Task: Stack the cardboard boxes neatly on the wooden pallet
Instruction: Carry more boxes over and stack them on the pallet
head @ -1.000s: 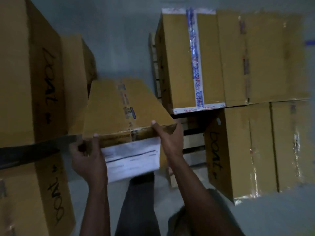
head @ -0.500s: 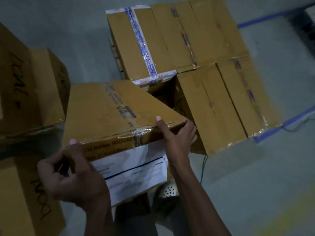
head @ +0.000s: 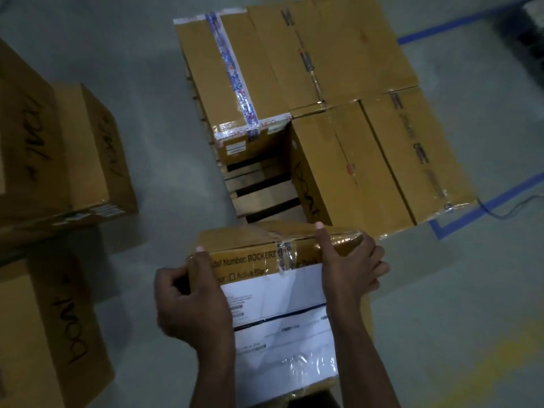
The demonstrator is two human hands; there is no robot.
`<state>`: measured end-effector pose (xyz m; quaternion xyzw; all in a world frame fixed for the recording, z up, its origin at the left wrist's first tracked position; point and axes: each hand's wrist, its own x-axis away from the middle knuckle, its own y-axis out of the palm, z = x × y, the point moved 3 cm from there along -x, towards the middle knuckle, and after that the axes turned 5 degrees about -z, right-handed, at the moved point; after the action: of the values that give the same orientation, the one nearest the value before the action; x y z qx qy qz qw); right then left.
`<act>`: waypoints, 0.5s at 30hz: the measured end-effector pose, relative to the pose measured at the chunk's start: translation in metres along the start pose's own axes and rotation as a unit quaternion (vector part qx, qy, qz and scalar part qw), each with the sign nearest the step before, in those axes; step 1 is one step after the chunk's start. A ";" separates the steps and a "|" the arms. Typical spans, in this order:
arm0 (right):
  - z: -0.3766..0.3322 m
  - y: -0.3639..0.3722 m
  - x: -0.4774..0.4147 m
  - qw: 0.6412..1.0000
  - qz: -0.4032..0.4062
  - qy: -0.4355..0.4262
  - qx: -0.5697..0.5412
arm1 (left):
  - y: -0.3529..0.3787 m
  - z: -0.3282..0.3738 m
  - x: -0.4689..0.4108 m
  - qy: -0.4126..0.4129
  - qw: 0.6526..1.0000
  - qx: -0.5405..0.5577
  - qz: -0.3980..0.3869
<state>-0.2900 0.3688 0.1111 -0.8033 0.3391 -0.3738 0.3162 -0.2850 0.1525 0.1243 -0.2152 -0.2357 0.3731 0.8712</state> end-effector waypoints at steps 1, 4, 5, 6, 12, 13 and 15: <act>-0.002 -0.004 -0.005 1.000 0.004 -0.002 -0.003 | 0.006 0.000 0.004 -0.003 1.000 0.003 -0.008; -0.008 -0.023 -0.022 0.999 0.027 -0.033 -0.023 | 0.012 0.010 0.014 -0.008 1.000 0.018 -0.013; -0.010 -0.030 -0.027 0.998 0.033 -0.048 -0.039 | 0.013 0.015 0.019 -0.005 1.000 0.028 -0.013; -0.010 -0.037 -0.031 0.996 0.037 -0.062 -0.058 | 0.012 0.018 0.025 0.001 0.999 0.036 -0.016; 0.065 -0.043 -0.030 0.993 0.046 -0.033 -0.107 | 0.010 -0.023 0.055 -0.105 0.991 0.065 -0.059; 0.086 -0.037 -0.032 0.992 0.037 -0.017 -0.120 | 0.013 -0.042 0.060 -0.164 0.981 0.057 -0.087; 0.126 -0.018 -0.041 0.990 -0.004 0.016 -0.138 | 0.028 -0.077 0.065 -0.263 0.949 0.074 -0.157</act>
<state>-0.2024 0.4432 0.0434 -0.8346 0.3890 -0.3375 0.1956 -0.2161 0.2037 0.0638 -0.0045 -0.4588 0.2914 0.8394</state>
